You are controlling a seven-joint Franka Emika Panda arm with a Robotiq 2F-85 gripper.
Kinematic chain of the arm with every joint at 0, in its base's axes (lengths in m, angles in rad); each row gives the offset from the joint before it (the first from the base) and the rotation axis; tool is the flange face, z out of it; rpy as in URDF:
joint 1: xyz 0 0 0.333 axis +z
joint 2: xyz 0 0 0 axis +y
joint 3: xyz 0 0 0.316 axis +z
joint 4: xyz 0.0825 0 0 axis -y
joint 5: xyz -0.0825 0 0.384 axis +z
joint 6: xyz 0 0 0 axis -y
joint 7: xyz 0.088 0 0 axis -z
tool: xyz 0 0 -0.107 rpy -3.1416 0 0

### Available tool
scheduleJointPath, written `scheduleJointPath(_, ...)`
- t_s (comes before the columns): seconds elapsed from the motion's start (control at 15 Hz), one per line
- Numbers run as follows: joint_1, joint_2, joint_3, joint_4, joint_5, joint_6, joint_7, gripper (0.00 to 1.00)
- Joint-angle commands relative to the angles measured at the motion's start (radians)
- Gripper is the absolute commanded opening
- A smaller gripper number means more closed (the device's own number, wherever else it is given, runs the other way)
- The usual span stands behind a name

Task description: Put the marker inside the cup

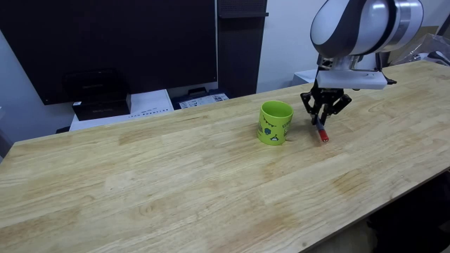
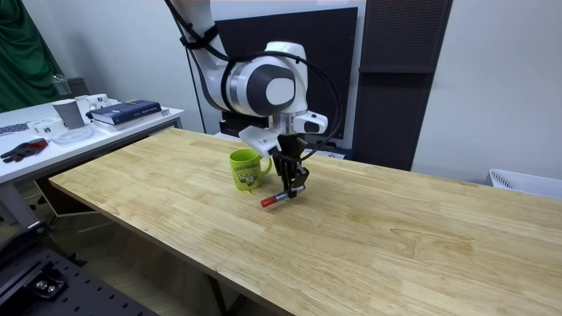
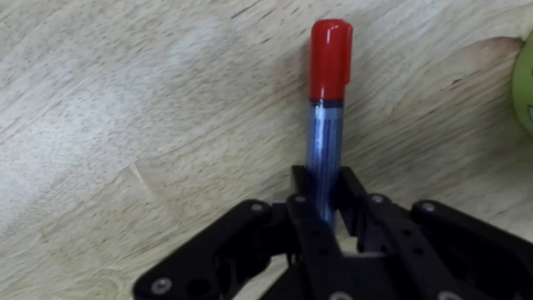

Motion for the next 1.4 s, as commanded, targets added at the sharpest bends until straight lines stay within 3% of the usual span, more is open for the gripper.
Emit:
scheduleJointPath(0.0, 0.03, -0.122, -0.025, -0.026, -0.006, -0.123, 0.012, 0.05)
scheduleJointPath(0.33, 0.026, -0.247, 0.005, 0.051, 0.007, -0.523, 0.041, 0.05)
scheduleJointPath(0.67, 0.037, -0.236, 0.051, 0.236, 0.035, -0.858, 0.04, 0.05)
scheduleJointPath(1.07, 0.052, -0.06, 0.105, 0.47, 0.081, -0.981, 0.0, 0.05)
scheduleJointPath(1.33, 0.055, 0.026, 0.12, 0.557, 0.114, -1.024, 0.005, 0.05)
